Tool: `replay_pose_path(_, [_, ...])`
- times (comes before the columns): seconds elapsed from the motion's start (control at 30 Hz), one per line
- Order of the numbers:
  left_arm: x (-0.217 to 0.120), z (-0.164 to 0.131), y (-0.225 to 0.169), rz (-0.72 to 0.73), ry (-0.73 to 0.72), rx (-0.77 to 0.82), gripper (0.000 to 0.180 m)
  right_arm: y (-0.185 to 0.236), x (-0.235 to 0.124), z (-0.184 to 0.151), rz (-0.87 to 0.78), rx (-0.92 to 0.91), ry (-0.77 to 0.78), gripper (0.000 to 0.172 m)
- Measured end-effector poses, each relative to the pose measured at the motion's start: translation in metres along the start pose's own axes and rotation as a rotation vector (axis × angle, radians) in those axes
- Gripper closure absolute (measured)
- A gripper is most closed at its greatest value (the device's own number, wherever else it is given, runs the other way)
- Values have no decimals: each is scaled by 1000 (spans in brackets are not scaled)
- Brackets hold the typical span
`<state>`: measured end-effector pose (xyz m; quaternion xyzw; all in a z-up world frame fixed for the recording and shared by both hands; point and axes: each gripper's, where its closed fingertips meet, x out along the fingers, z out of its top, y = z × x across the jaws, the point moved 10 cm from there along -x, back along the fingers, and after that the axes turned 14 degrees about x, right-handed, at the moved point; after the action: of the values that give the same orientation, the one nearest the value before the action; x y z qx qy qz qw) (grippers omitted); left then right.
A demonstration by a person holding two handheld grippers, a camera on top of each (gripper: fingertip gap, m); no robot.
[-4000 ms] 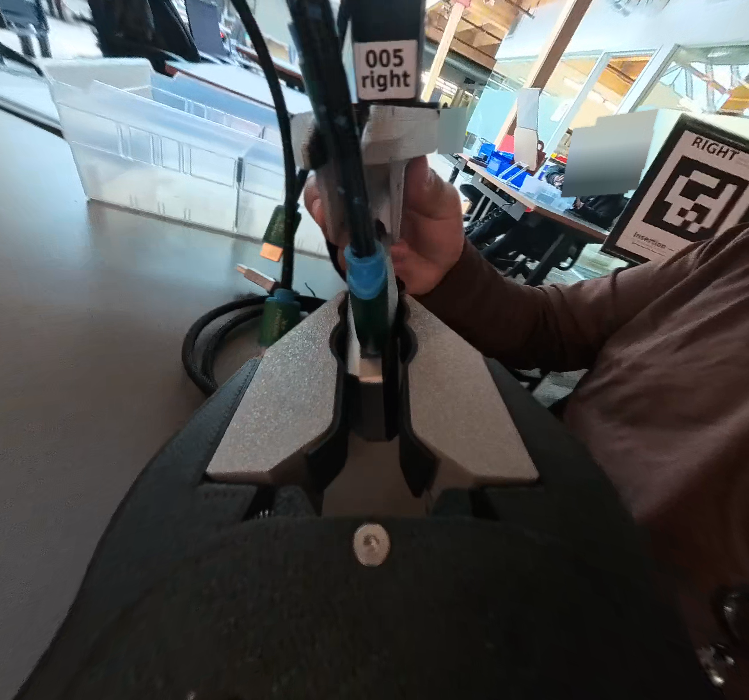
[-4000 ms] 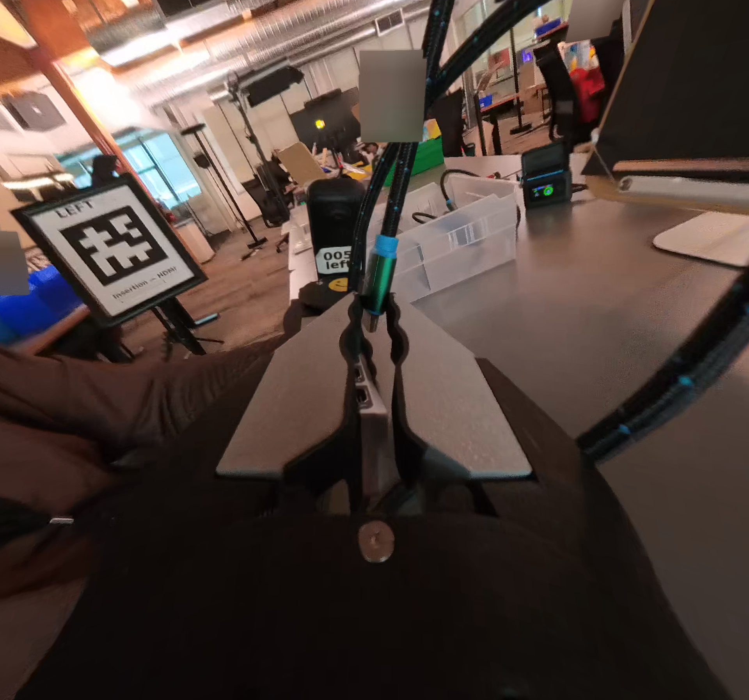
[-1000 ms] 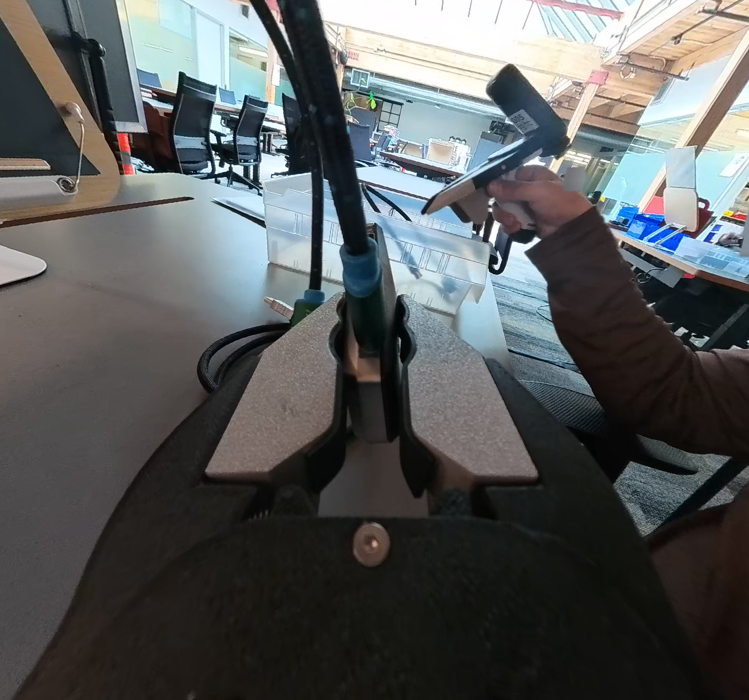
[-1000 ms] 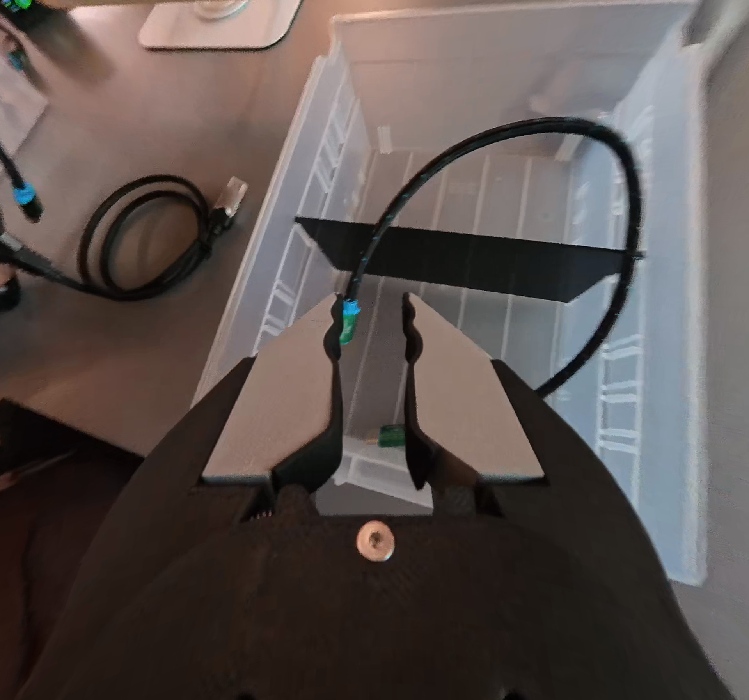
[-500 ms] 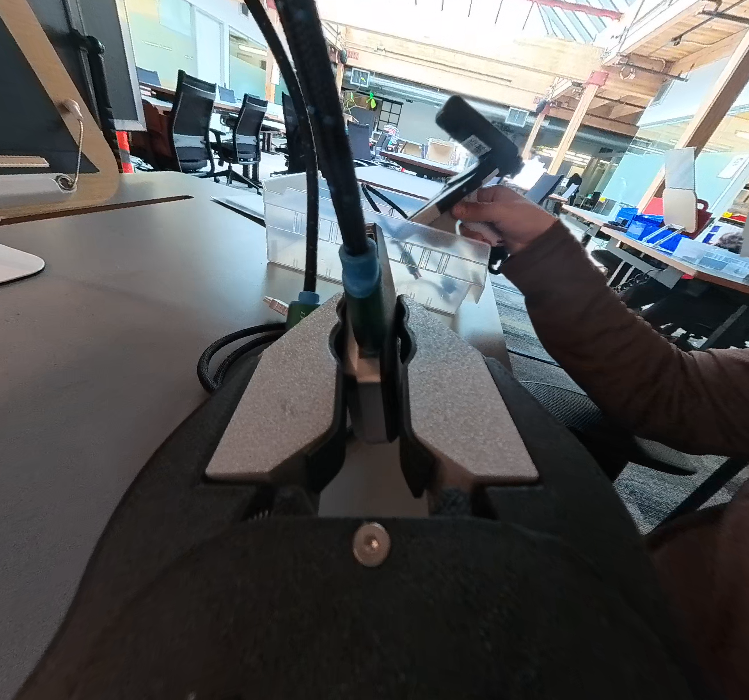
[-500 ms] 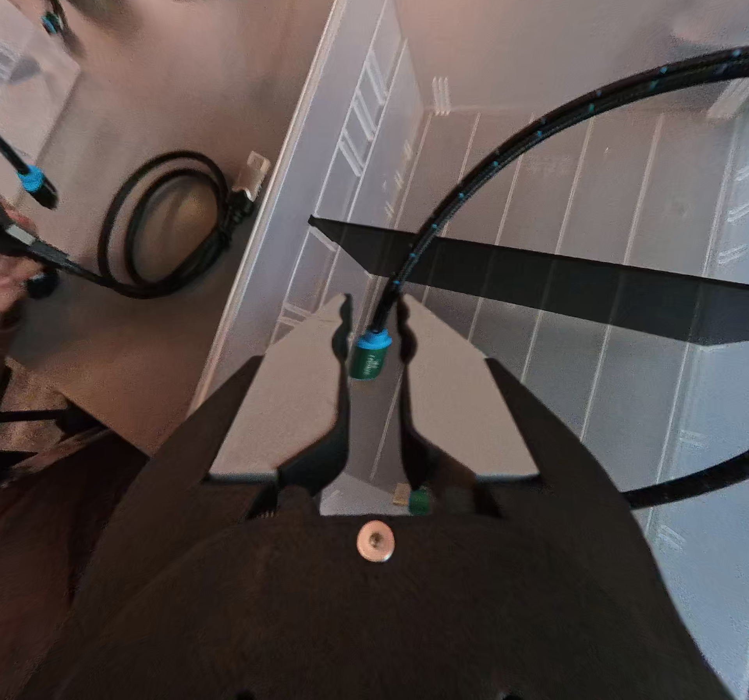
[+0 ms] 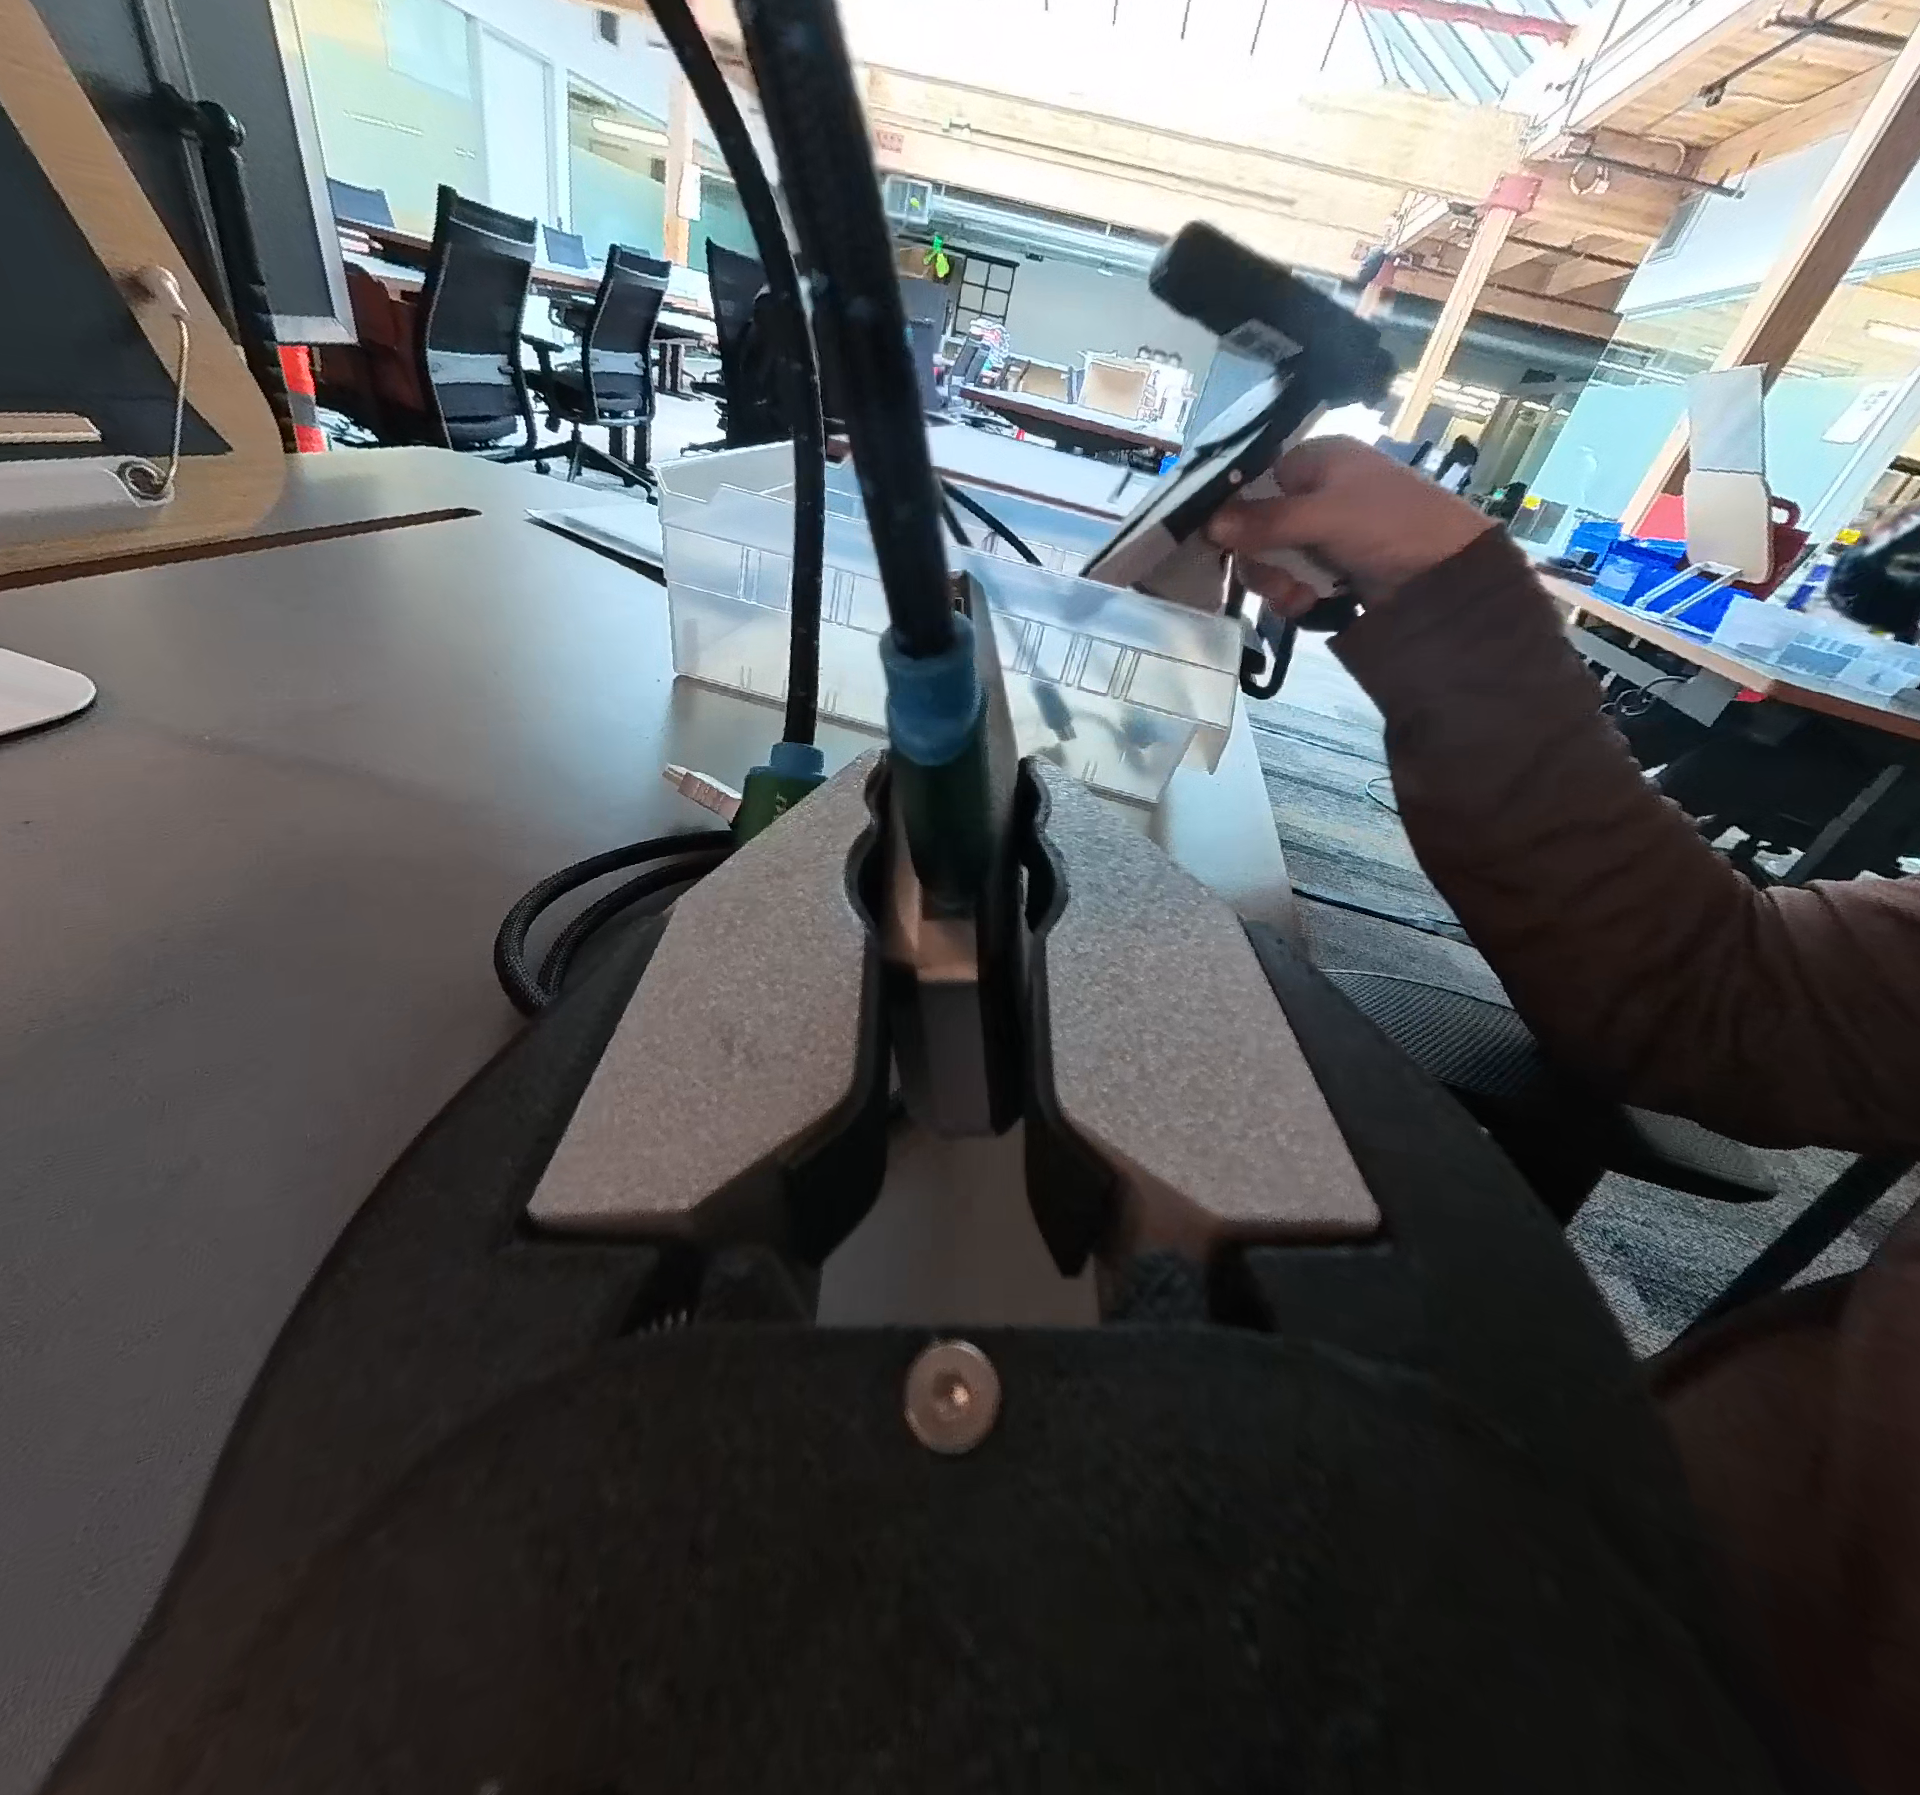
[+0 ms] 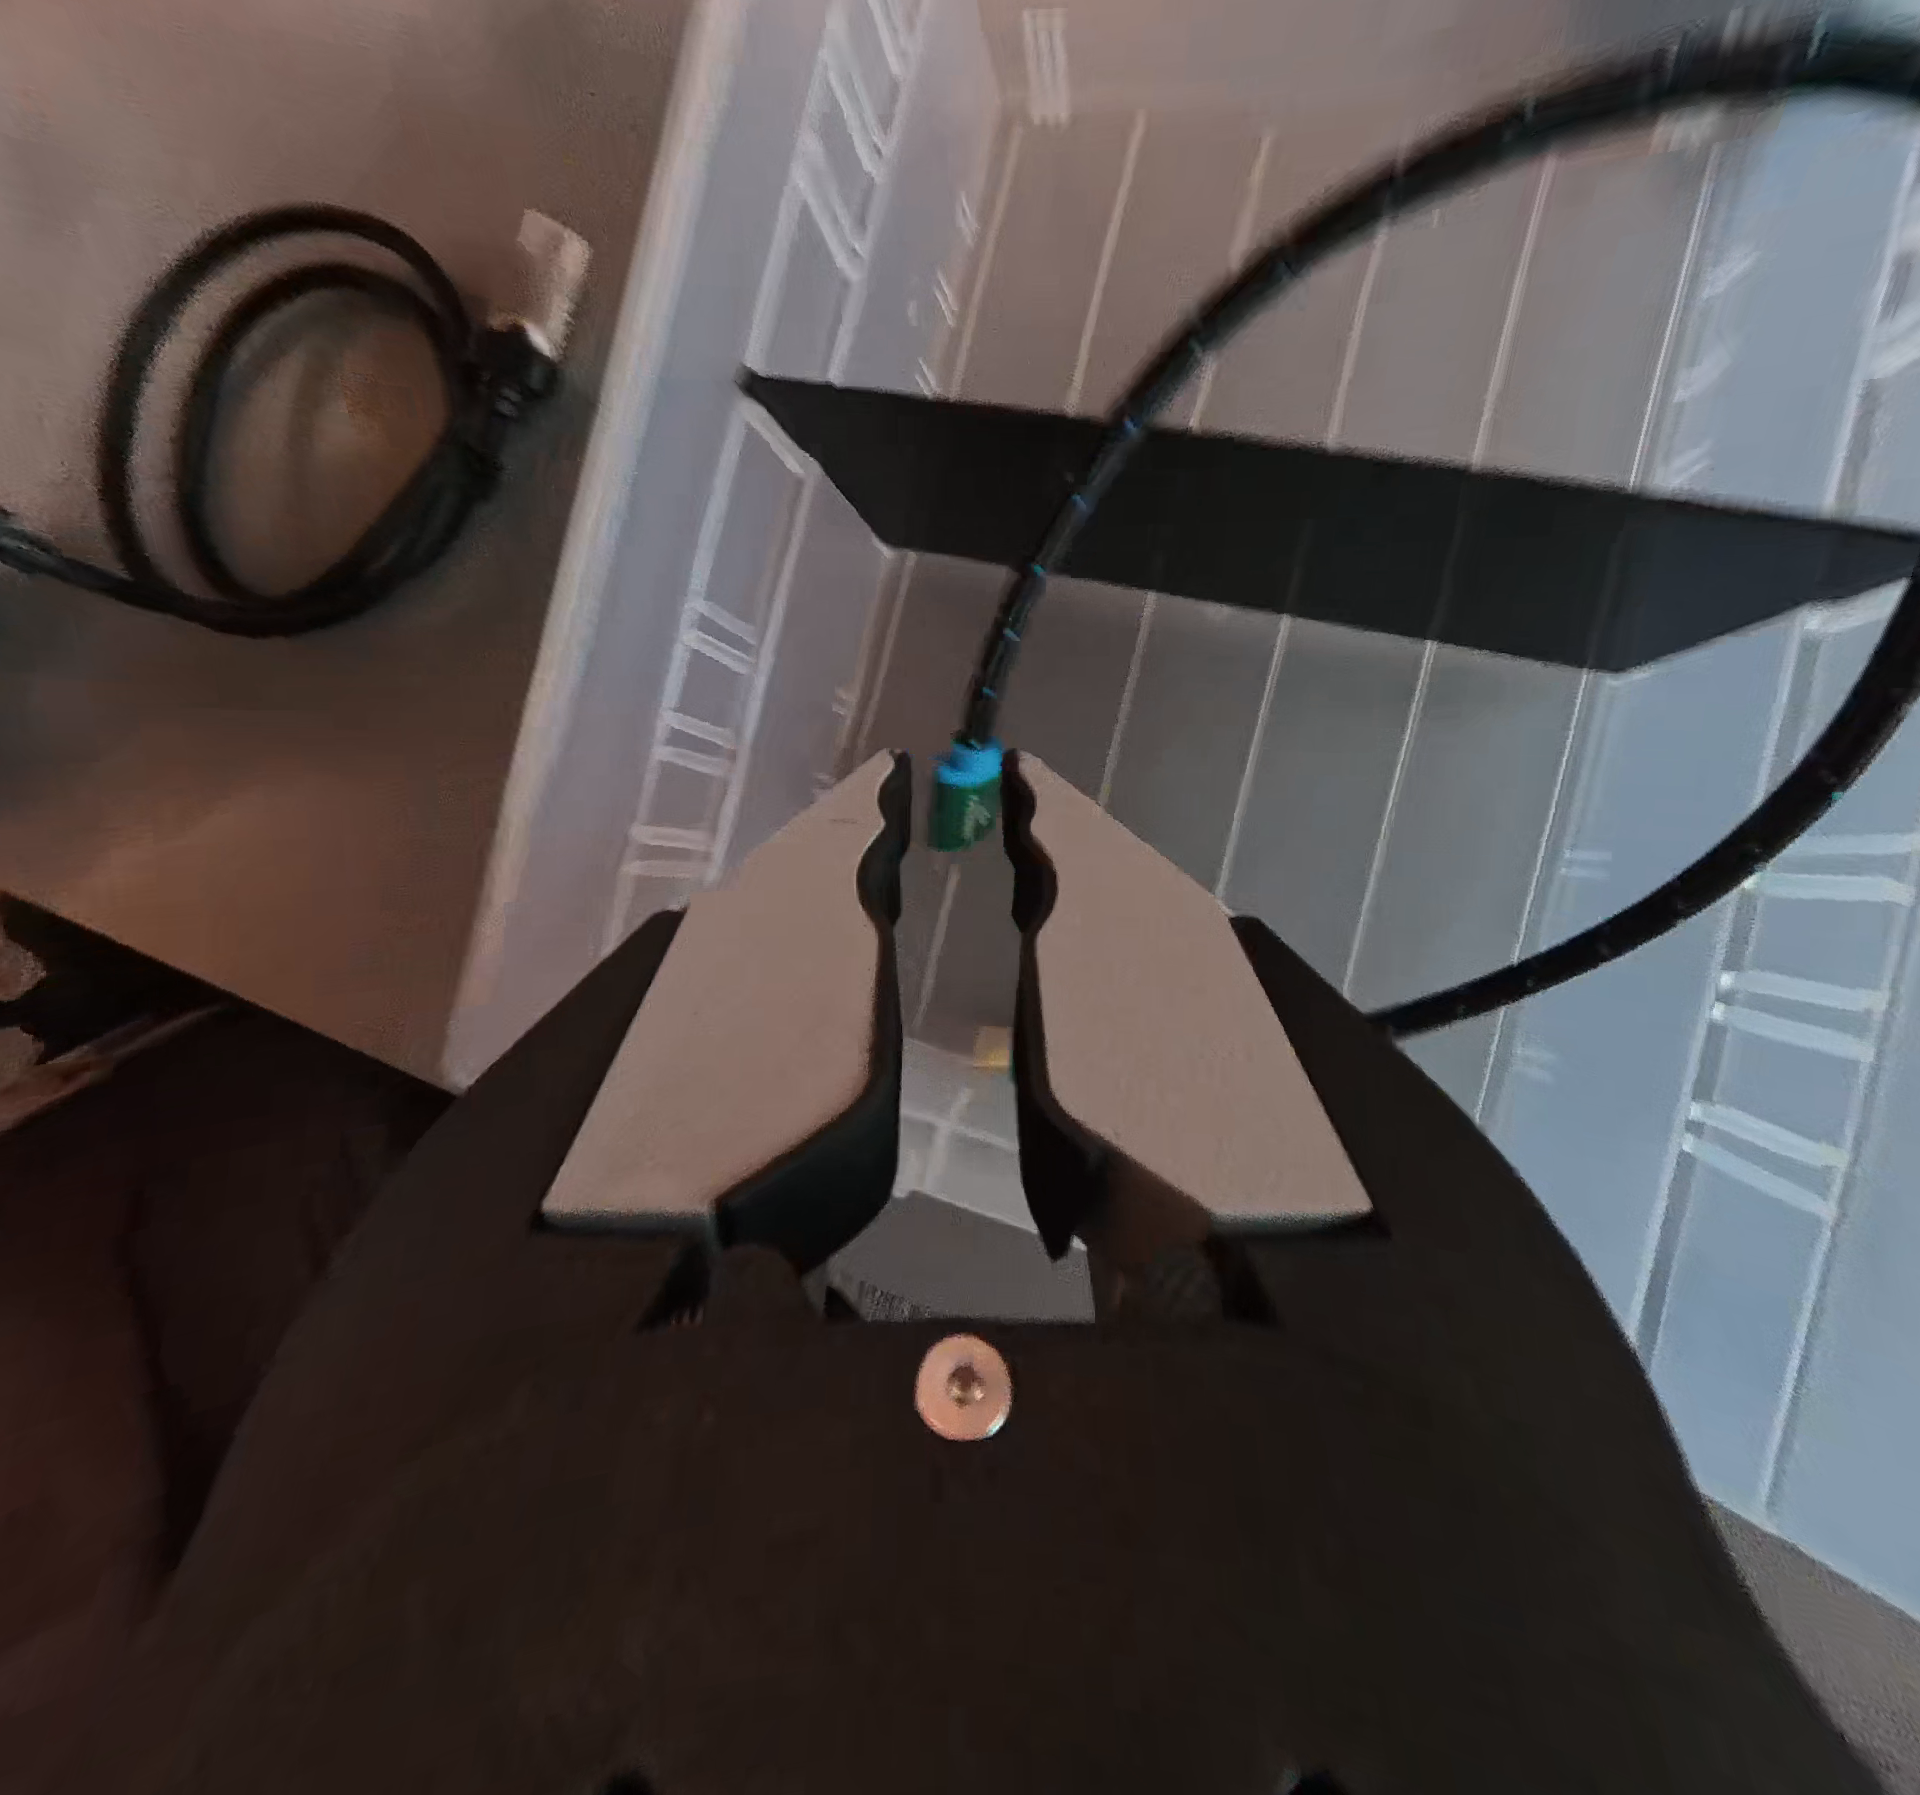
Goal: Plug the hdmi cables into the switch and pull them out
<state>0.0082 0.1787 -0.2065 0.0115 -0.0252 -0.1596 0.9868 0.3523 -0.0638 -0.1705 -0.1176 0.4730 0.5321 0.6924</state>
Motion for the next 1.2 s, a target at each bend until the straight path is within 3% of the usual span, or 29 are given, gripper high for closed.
replay_pose_path(0.1, [0, 3, -2, -29, -29, 11, 161, 31, -21, 7, 141, -97, -150, 152])
replay_pose_path(0.23, [2, 6, -10, -77, -42, 65, 161, 97, -42, 9, 529, -306, -325, 136])
replay_pose_path(0.33, [5, 7, -20, -141, -31, 122, 161, 143, -32, 3, 765, -431, -309, 130])
replay_pose_path(0.4, [7, 7, -25, -186, -35, 149, 161, 169, -13, -1, 824, -484, -232, 129])
replay_pose_path(0.5, [8, 8, -31, -232, -42, 161, 161, 200, 15, -11, 867, -565, -121, 130])
replay_pose_path(0.67, [8, 8, -33, -247, -34, 168, 161, 225, 39, -20, 891, -638, -118, 137])
replay_pose_path(0.77, [8, 9, -35, -248, -27, 197, 161, 225, 45, -19, 832, -623, -156, 165])
replay_pose_path(0.83, [9, 9, -37, -253, -30, 205, 161, 223, 45, -18, 865, -610, -143, 167])
replay_pose_path(1.0, [8, 9, -37, -255, -31, 204, 161, 220, 44, -17, 884, -611, -129, 159])
replay_pose_path(1.1, [8, 10, -36, -257, -37, 196, 161, 218, 42, -17, 811, -638, -152, 133])
replay_pose_path(1.2, [8, 10, -36, -263, -41, 183, 161, 216, 43, -20, 794, -678, -132, 141])
